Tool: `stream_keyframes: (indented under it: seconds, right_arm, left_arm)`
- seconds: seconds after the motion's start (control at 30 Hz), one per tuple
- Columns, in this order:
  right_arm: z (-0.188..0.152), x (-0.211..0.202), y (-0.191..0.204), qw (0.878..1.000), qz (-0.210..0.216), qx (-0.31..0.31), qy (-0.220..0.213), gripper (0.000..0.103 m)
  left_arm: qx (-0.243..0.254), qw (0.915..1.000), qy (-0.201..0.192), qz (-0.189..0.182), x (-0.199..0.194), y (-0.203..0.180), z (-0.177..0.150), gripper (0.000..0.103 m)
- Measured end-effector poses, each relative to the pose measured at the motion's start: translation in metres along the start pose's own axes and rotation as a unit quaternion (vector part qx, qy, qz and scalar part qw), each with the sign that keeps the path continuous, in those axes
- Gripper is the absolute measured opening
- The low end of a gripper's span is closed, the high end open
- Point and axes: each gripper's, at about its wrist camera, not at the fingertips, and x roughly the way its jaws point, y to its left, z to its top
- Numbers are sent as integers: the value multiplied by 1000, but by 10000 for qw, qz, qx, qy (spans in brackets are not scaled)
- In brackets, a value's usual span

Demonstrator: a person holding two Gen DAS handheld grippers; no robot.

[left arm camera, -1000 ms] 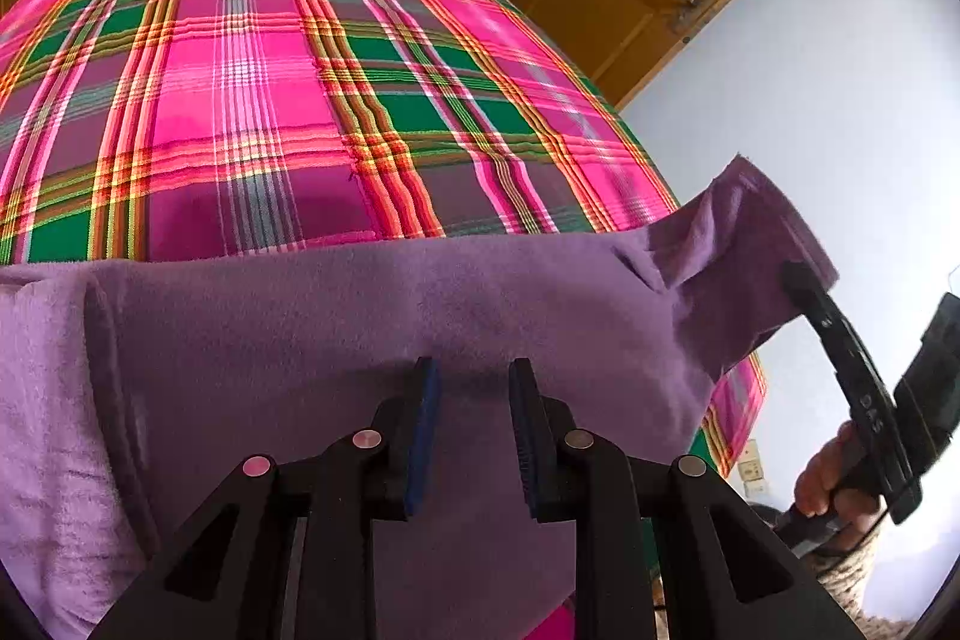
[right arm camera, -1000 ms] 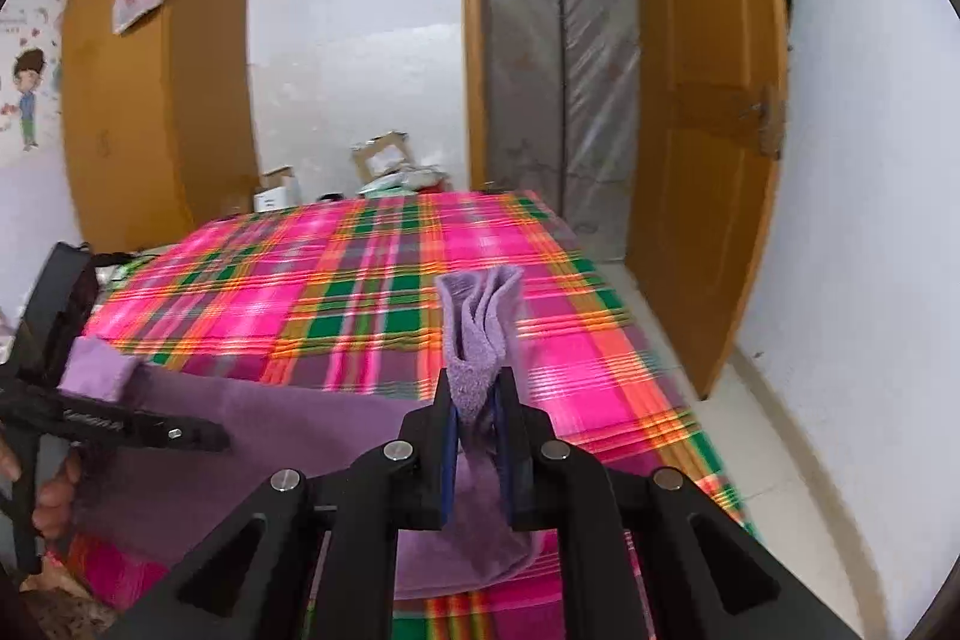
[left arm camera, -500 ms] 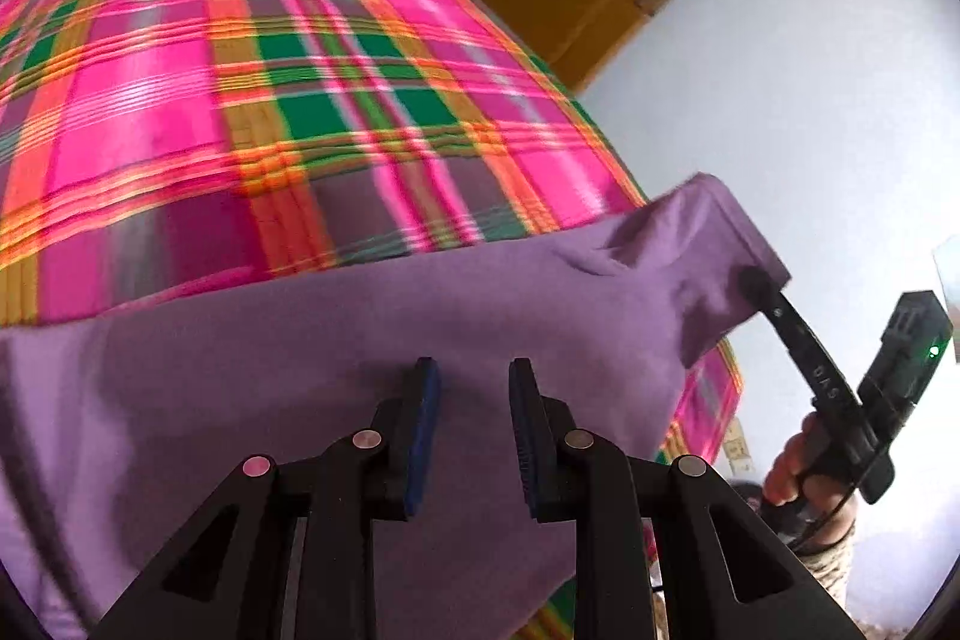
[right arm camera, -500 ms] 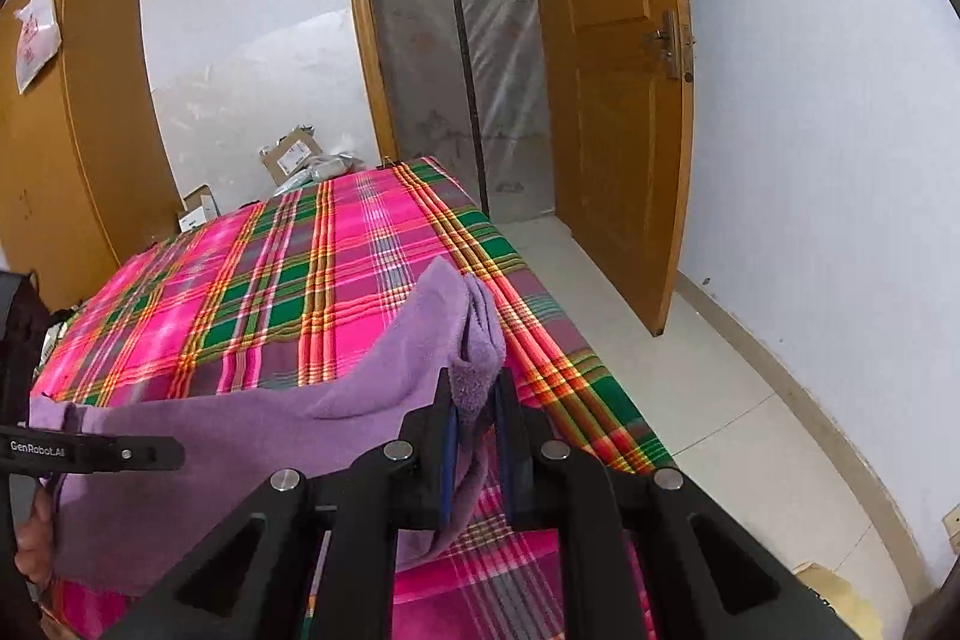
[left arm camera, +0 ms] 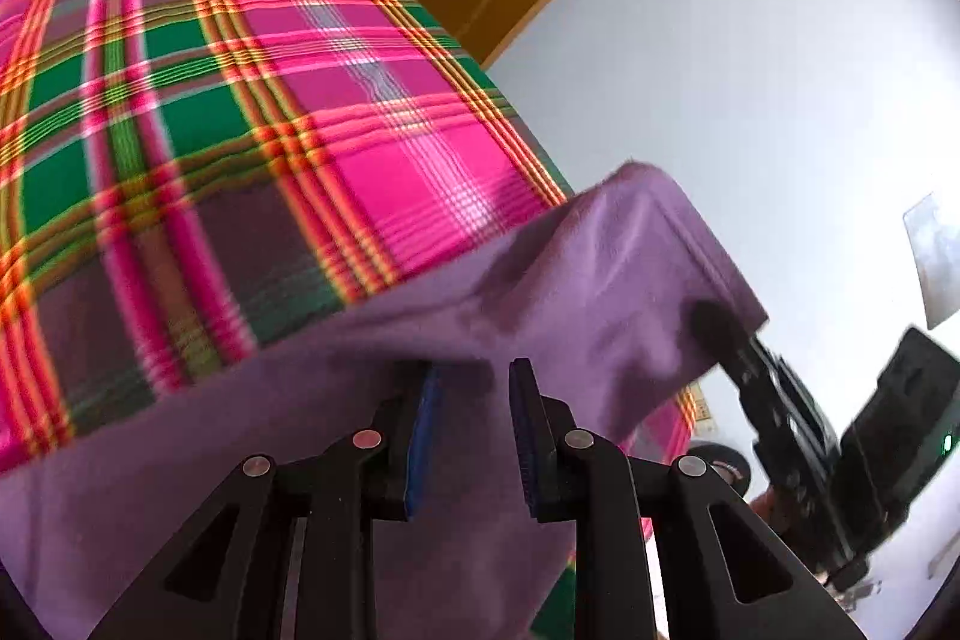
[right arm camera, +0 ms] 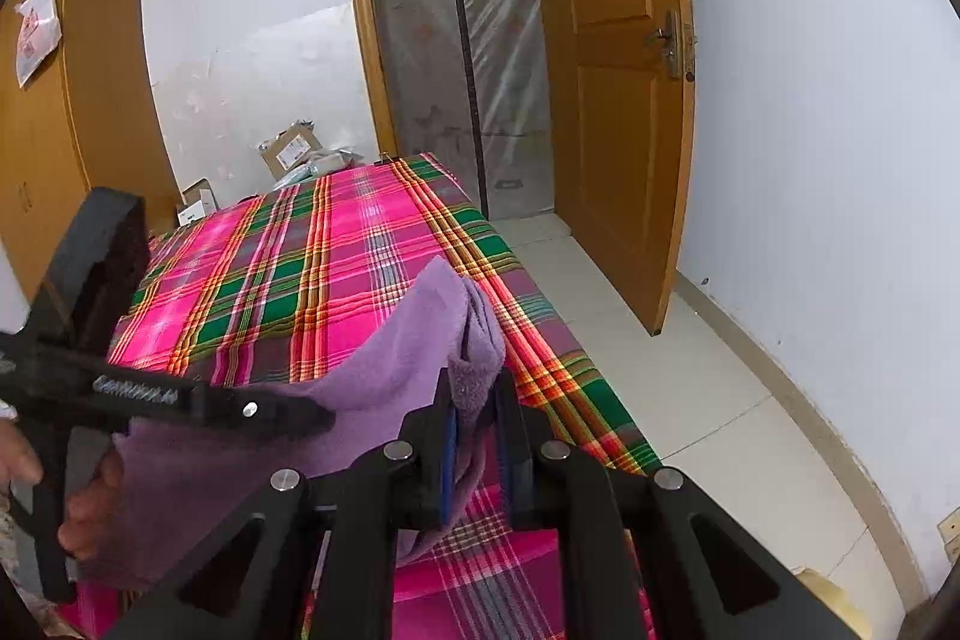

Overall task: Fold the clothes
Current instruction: 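Lift the fleece corner with the right gripper toward the left gripper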

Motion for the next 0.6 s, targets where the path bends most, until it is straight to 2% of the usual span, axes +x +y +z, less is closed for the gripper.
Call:
stream_keyframes:
  seconds: [0.17,0.3,0.47,0.6]
  right_arm:
    - [-2,3,-1,10000,-4,-9,30,11]
    - [-5,2,-1,10000,3,39,38,11]
    - [-5,0,1,10000,13,34,11,11]
    - [0,-6,10,9999,80,-63,-87,11]
  left_arm:
    - [-362,9992,-6,-182,6,10,16,25]
    - [-931,9949,-118,-371,7,22,24,25]
    - [-894,9953,-216,-305,7,19,27,25]
    - [-1132,9923,-288,-417,2,25,27,25]
